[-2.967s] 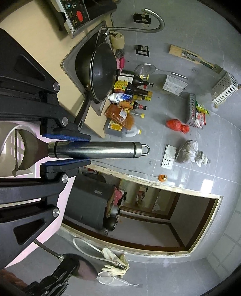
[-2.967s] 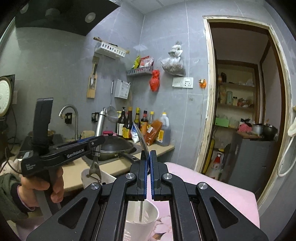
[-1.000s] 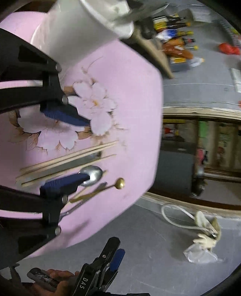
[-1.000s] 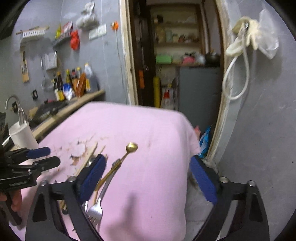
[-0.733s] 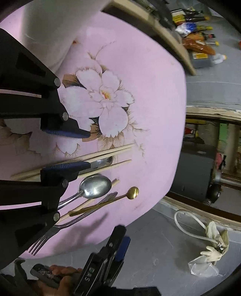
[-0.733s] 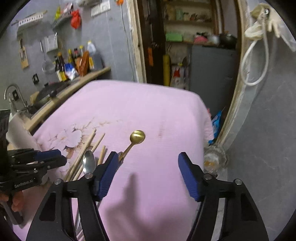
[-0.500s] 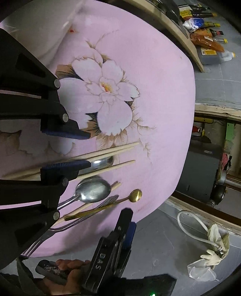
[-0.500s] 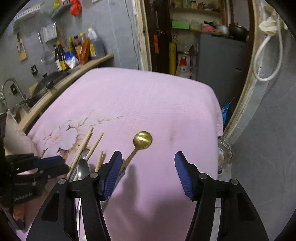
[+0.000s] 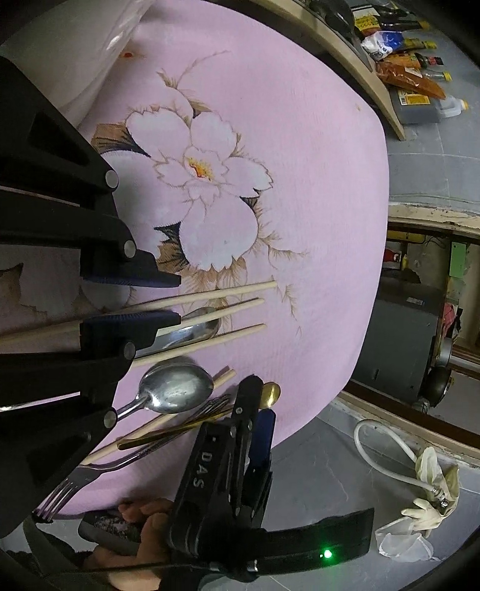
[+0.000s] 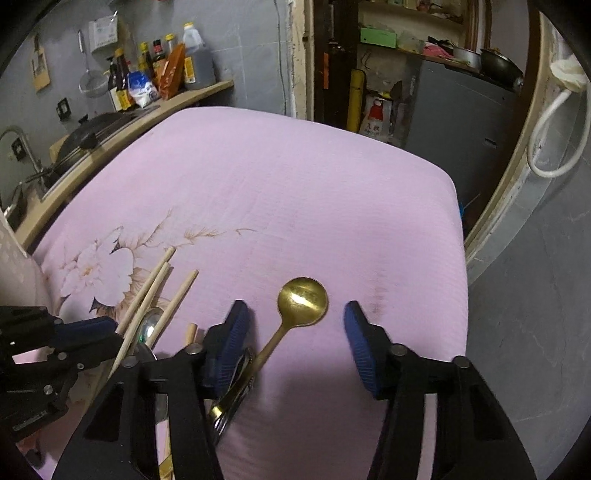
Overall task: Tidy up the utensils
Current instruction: 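Grasp a wooden chopstick with left tool while right tool grasps the gold spoon, then carry the chopstick with left tool while right tool drops the gold spoon into the caddy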
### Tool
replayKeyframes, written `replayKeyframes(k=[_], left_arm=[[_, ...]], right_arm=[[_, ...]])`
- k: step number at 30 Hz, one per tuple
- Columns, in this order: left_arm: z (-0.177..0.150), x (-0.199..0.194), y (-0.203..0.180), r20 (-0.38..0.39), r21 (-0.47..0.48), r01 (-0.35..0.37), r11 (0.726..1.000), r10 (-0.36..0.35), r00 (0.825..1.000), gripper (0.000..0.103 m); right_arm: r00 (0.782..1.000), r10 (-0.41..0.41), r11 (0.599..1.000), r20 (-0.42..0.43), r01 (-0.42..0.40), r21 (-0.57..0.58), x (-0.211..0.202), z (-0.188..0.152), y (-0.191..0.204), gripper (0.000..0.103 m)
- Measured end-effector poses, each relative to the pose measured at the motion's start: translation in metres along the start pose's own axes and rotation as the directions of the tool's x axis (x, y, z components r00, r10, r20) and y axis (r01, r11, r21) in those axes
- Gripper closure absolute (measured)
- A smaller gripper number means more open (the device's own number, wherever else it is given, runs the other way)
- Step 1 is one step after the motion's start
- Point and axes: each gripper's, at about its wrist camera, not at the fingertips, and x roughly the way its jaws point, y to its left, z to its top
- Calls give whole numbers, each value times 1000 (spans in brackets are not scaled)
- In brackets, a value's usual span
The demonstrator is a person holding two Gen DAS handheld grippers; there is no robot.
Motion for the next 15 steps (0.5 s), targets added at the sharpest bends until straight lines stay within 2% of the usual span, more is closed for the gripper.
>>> replayKeyframes(k=[6, 9, 10, 15], left_arm=[[2, 1, 0, 1, 5, 2, 1000, -2, 1000, 93], [2, 1, -1, 5, 10, 0, 1000, 0, 1000, 96], [2, 2, -2, 6, 9, 0, 1000, 0, 1000, 98], [0, -2, -4, 15, 4, 48, 999, -48, 999, 101]], right_arm=[[1000, 0, 1000, -12, 0, -8, 6, 5, 0, 59], [1000, 9, 1000, -7, -9, -13, 6, 5, 1, 69], [1000, 11, 1000, -4, -11, -18, 6, 5, 3, 76], [1000, -16, 998, 25, 17, -55, 0, 3, 12, 77]])
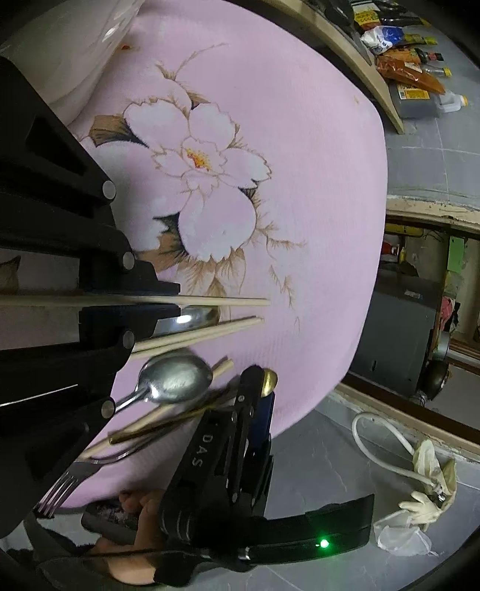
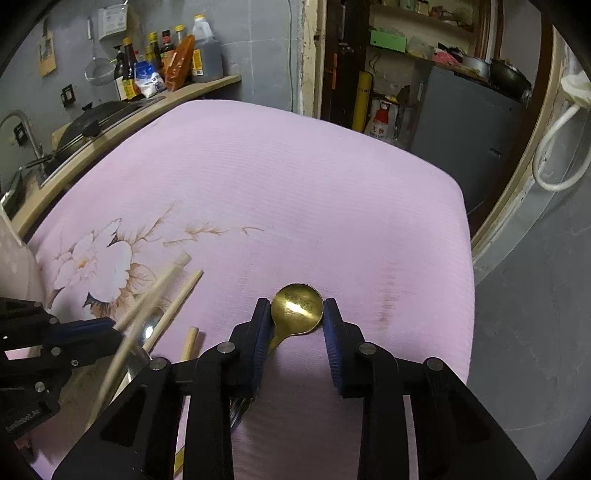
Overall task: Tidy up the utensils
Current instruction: 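Carry the chopstick with left tool while right tool drops the gold spoon into the caddy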
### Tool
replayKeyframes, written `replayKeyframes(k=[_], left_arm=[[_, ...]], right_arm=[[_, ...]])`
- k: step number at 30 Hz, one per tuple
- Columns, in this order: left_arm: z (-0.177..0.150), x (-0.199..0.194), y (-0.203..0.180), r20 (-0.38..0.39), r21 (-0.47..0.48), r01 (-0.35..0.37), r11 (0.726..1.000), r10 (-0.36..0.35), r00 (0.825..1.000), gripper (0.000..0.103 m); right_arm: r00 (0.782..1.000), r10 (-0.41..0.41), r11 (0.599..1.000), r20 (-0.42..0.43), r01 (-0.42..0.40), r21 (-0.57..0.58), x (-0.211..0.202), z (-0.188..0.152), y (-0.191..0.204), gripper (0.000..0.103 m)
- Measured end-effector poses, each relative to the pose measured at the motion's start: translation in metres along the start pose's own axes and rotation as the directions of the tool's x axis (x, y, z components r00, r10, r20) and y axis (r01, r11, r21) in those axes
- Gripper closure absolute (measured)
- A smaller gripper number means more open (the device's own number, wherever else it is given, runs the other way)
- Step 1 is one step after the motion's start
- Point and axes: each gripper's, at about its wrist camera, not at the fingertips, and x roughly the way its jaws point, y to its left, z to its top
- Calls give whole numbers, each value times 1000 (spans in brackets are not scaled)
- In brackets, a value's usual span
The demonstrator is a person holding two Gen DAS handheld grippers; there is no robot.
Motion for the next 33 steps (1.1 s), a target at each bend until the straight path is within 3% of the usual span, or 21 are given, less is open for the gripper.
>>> replayKeyframes(k=[6, 8, 10, 19, 25, 33], left_arm=[[-3, -33, -3, 116, 8, 29, 1000, -30, 993, 101], [-3, -49, -5, 177, 7, 42, 999, -42, 983, 101], [-5, -64, -6, 237, 4, 51, 999, -50, 970, 101], [-23, -140, -8, 452, 12, 85, 996, -81, 888, 101], [-20, -189, 1, 538, 5, 81, 997, -71, 840, 101], [-3, -255, 65, 657, -78, 57, 995, 9, 754, 101]], right_arm=[[986, -44, 997, 160, 53, -50, -40, -12, 17, 77], [972, -56, 996, 226, 71, -62, -56, -19, 24, 77], [945, -85, 990, 315, 115, -77, -77, -27, 34, 77], [806, -147, 971, 573, 229, -73, -144, -39, 73, 77], [756, -129, 967, 642, 240, -88, -173, -22, 98, 77], [705, -46, 973, 707, 192, -127, -212, -1, 136, 77]])
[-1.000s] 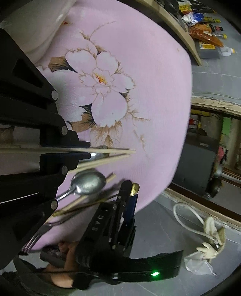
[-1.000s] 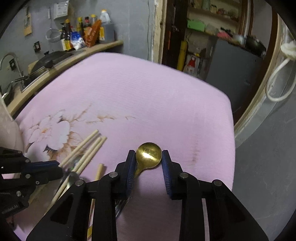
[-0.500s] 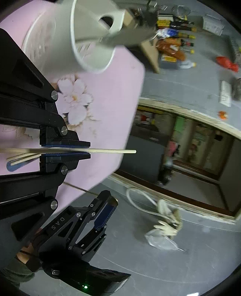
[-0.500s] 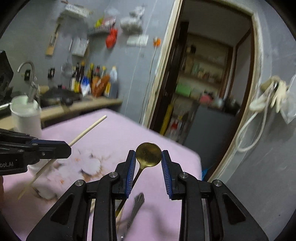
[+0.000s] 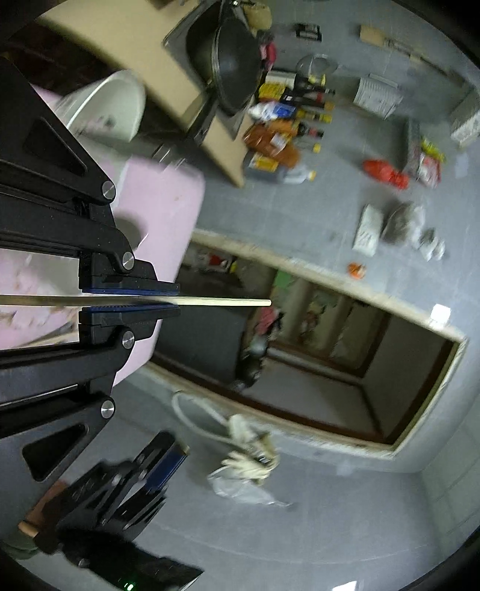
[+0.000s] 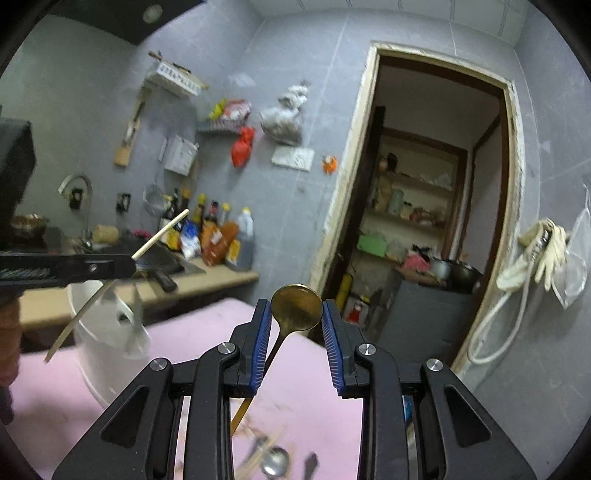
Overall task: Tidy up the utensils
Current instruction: 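Carry the chopstick with left tool while right tool drops the gold spoon into the caddy, then lower the chopstick into the caddy and open left tool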
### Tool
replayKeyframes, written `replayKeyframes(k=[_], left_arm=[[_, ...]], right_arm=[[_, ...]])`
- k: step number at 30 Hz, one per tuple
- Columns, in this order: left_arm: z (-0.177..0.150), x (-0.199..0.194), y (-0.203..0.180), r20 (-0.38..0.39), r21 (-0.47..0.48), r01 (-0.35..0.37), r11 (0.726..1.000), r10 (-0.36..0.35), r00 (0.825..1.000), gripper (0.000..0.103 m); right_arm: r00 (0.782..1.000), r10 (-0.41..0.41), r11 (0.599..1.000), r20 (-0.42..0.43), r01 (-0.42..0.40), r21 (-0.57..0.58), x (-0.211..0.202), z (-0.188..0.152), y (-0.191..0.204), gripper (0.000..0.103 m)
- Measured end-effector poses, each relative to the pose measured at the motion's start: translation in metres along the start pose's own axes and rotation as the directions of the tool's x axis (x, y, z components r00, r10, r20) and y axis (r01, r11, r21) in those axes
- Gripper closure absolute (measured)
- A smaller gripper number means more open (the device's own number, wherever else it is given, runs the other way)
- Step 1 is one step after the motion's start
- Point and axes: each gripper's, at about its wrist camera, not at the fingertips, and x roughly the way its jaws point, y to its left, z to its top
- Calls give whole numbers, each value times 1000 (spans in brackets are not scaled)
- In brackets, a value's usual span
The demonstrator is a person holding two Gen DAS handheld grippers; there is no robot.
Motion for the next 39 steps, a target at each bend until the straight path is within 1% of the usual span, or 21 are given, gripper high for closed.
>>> replayKeyframes(k=[4, 7, 9, 12, 15, 19, 24, 27, 29, 31, 33, 36, 38, 39], left_arm=[[19, -9, 45, 48, -41, -36, 998, 38, 998, 101], [29, -13, 80, 97, -80, -74, 994, 82, 992, 101], [34, -13, 99, 114, -102, -96, 990, 107, 988, 101], [35, -10, 119, 138, -125, -123, 984, 140, 980, 101], [31, -6, 131, 161, -130, -155, 979, 175, 971, 101], [19, 1, 137, 172, -150, -177, 973, 202, 964, 101], [5, 0, 133, 228, -151, -213, 965, 244, 943, 101], [-2, 0, 130, 244, -138, -237, 962, 265, 933, 101], [-8, -2, 128, 248, -125, -244, 962, 269, 931, 101], [-15, -5, 124, 247, -104, -250, 963, 268, 931, 101], [-19, -6, 121, 229, -79, -260, 962, 272, 935, 100], [-28, -8, 116, 174, -56, -252, 966, 258, 950, 100], [-33, -10, 111, 152, -36, -247, 968, 250, 956, 99], [-34, -11, 109, 146, -28, -247, 969, 248, 958, 98]], right_arm=[[997, 51, 998, 52, -53, 26, 2, 22, 18, 77], [993, 80, 996, 85, -83, 28, 9, 34, 35, 77], [990, 96, 995, 100, -99, 27, 13, 38, 44, 77], [987, 118, 992, 110, -121, 25, 24, 41, 61, 77], [986, 126, 991, 106, -129, 24, 34, 39, 72, 77], [987, 123, 992, 99, -125, 15, 44, 30, 82, 77], [989, 122, 992, 78, -123, 17, 55, 16, 88, 77], [990, 129, 991, 61, -130, 21, 60, 7, 92, 77], [989, 136, 990, 50, -138, 24, 63, 2, 94, 77], [989, 146, 989, 37, -147, 26, 65, -3, 96, 77], [987, 159, 987, 23, -160, 30, 66, -8, 98, 77], [982, 189, 981, 1, -189, 42, 66, -14, 100, 75], [979, 203, 978, -8, -202, 56, 65, -16, 100, 70], [979, 206, 977, -9, -205, 62, 63, -17, 100, 69]])
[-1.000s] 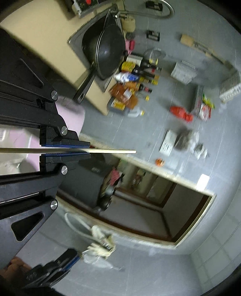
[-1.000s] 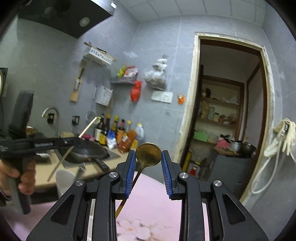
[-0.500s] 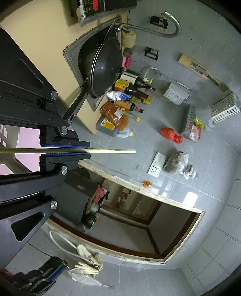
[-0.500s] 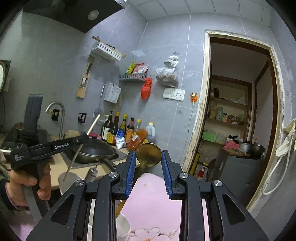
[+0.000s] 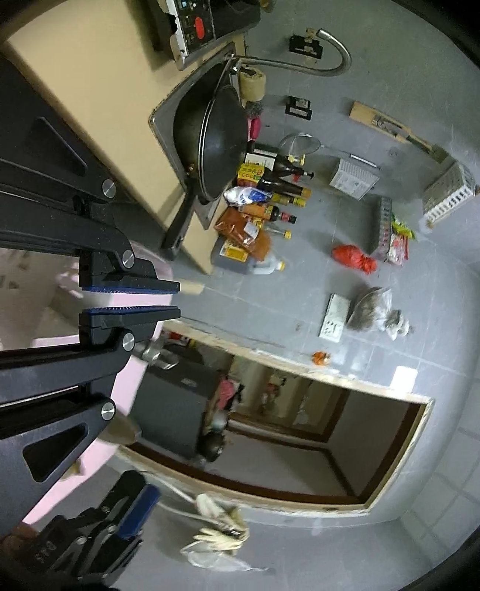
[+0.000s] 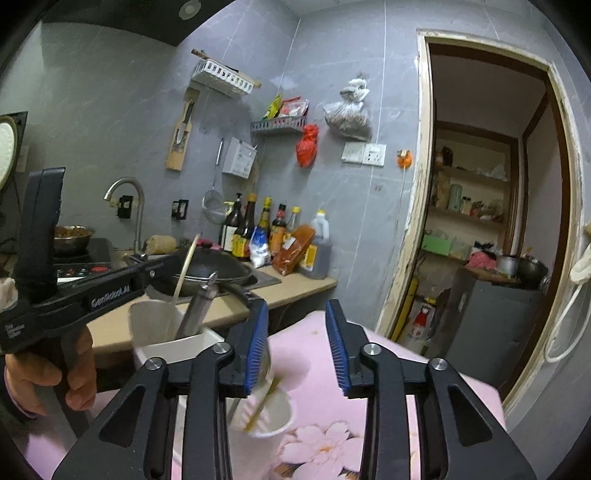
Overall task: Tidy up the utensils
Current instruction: 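Lower the chopstick into the caddy and open left tool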
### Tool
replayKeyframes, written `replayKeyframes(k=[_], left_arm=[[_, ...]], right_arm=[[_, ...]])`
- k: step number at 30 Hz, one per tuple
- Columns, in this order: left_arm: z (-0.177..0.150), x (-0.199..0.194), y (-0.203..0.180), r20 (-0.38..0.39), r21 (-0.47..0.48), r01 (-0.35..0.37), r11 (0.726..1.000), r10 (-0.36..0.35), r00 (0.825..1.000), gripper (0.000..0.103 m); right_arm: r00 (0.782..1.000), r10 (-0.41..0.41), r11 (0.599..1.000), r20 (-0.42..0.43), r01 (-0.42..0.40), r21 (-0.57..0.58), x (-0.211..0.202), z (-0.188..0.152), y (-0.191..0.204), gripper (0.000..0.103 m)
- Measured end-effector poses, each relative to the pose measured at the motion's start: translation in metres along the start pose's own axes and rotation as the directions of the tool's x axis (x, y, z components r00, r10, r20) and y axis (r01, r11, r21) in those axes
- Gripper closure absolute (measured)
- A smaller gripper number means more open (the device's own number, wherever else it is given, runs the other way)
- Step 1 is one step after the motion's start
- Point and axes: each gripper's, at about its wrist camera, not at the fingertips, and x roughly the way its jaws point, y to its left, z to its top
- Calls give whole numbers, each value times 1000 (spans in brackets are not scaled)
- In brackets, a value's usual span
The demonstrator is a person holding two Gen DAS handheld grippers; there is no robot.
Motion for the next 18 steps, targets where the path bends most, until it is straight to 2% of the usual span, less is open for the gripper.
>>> replayKeyframes(k=[2, 4, 6, 7, 10, 12, 13, 18], left_arm=[[-3, -3, -5, -23, 17, 10, 1000, -10, 1000, 95], [-5, -7, -9, -40, 18, 25, 1000, -24, 999, 87], [-6, -11, -13, -47, 11, 36, 999, -35, 998, 74], [-6, -14, -16, -52, 7, 42, 999, -42, 998, 72], [-4, -19, -28, -67, 30, 28, 999, -25, 997, 58], [-4, -22, -39, -76, 49, 19, 999, -15, 997, 47], [-5, -25, -45, -77, 57, 19, 998, -15, 997, 45], [-10, -34, -79, -69, 129, 33, 991, -24, 997, 23]], right_arm=[[1000, 7, 1000, -3, -7, 12, -4, -1, -1, 68], [1000, 9, 1000, -5, -9, 22, -7, -1, -3, 64], [1000, 0, 999, -2, 0, 35, -12, 0, -6, 60], [1000, -6, 999, 0, 6, 42, -15, 1, -9, 57], [999, -37, 997, 7, 36, 62, -26, 2, -18, 48], [998, -62, 995, 9, 61, 76, -33, 1, -24, 35], [997, -79, 993, 17, 77, 90, -40, 1, -30, 27], [986, -163, 979, 29, 158, 126, -65, -2, -56, 8]])
